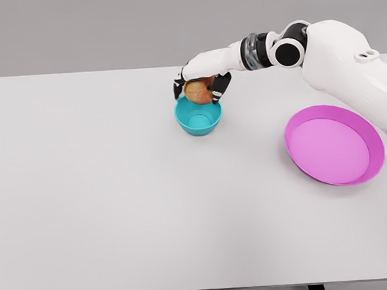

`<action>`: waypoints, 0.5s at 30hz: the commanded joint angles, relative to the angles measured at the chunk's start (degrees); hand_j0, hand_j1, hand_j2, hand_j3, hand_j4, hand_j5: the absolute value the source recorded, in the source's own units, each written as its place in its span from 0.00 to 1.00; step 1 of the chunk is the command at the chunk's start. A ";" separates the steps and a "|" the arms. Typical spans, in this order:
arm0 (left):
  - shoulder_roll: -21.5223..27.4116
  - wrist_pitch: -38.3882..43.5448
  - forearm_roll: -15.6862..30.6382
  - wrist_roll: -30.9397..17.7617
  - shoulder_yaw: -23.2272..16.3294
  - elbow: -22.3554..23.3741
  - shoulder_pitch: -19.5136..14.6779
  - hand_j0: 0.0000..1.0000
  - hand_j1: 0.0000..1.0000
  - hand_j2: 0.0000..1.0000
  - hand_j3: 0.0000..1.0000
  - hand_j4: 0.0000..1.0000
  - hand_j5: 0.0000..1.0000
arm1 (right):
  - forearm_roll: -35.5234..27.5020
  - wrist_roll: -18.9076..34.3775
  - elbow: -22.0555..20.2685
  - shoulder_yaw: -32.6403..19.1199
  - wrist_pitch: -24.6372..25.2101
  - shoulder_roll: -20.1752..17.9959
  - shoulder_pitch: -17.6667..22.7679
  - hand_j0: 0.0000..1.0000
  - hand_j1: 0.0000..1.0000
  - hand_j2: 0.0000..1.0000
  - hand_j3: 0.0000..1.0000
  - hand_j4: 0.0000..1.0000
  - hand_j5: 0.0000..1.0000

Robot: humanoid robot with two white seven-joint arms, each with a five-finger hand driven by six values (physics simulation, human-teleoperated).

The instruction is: Put the apple from the pink plate into the blue bowl with your right arm

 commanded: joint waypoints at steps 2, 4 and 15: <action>0.00 0.02 0.04 -0.02 0.00 0.00 0.00 1.00 1.00 1.00 1.00 1.00 1.00 | -0.14 -0.06 -0.08 -0.24 0.13 -0.26 0.09 0.89 0.89 0.89 0.89 0.89 0.89; 0.00 0.01 0.04 -0.02 0.00 0.00 0.00 1.00 1.00 1.00 1.00 1.00 1.00 | -0.06 -0.06 -0.08 -0.33 0.13 -0.43 0.18 0.93 0.93 0.93 0.93 0.93 0.93; 0.00 0.10 0.04 -0.02 0.00 0.00 0.00 1.00 1.00 1.00 1.00 1.00 1.00 | -0.14 0.30 -2.81 -2.88 0.13 -0.96 1.23 1.00 1.00 1.00 1.00 1.00 1.00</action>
